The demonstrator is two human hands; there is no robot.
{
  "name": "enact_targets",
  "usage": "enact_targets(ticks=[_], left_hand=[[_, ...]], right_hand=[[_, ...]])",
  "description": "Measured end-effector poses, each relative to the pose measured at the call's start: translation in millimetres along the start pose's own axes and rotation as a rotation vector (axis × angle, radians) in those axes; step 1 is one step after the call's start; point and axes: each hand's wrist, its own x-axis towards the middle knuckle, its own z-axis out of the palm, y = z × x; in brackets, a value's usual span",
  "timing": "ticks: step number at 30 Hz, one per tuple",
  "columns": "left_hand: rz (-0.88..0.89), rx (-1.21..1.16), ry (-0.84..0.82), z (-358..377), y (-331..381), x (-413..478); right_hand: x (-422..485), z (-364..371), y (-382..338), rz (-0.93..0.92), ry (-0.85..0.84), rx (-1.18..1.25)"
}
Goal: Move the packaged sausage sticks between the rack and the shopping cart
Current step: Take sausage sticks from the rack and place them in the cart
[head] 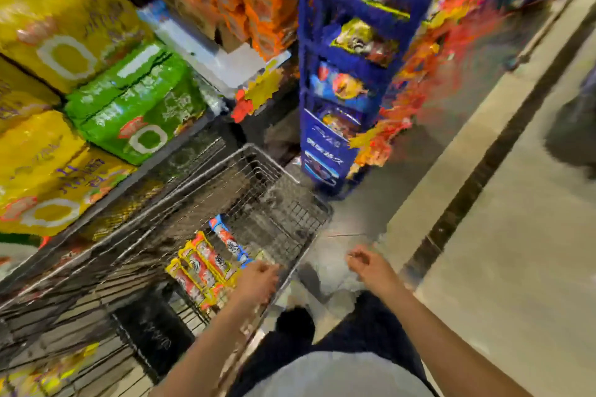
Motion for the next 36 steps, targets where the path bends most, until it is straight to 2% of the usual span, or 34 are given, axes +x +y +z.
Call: enact_targets(ticks=[2,3,5,8,12,15,18,22,25,27,32,36], left_hand=[[0.078,0.252,-0.005,26.2,21.5,-7.5],[0.110,0.297,-0.032,42.1,32.8,-9.2],[0.139,0.265,-0.125,77.8,55.0,-11.2],[0.135,0.265,-0.141,132.5,79.4,6.1],[0.208,0.430,-0.234,224.2,107.9,40.7],[0.216,0.446,-0.257,285.9,156.6,25.7],[0.318,0.494,-0.285,332.1,209.2,-10.2],[0.388,0.432,-0.290,370.4,265.9,-40.8],[0.289,0.434,-0.344,392.0,298.4,-31.7],[0.251,0.408,-0.317,401.7,315.4,-22.0],[0.140,0.273,-0.229,423.0,352.9,21.6],[0.046,0.263,-0.136,446.2,392.7,62.1]], right_hand=[[-15.1,-34.9,33.6,0.048,0.070,0.077],[-25.7,-52.8,46.3,0.063,0.108,0.105],[-44.1,-88.7,78.1,0.131,0.181,0.191],[-66.5,-139.2,126.2,0.273,0.221,0.297],[-79.0,-213.1,208.3,0.382,0.270,0.383],[-91.0,-275.2,241.6,0.416,0.314,0.485],[-104.6,-329.8,262.3,0.445,0.402,0.584],[-103.7,-378.9,269.6,0.414,0.436,0.555],[-80.3,-411.2,261.7,0.381,0.455,0.548],[-60.5,-428.6,250.6,0.360,0.446,0.496],[-4.8,-476.0,213.4,0.277,0.292,0.292],[44.6,-520.3,186.1,0.232,0.199,0.177]])
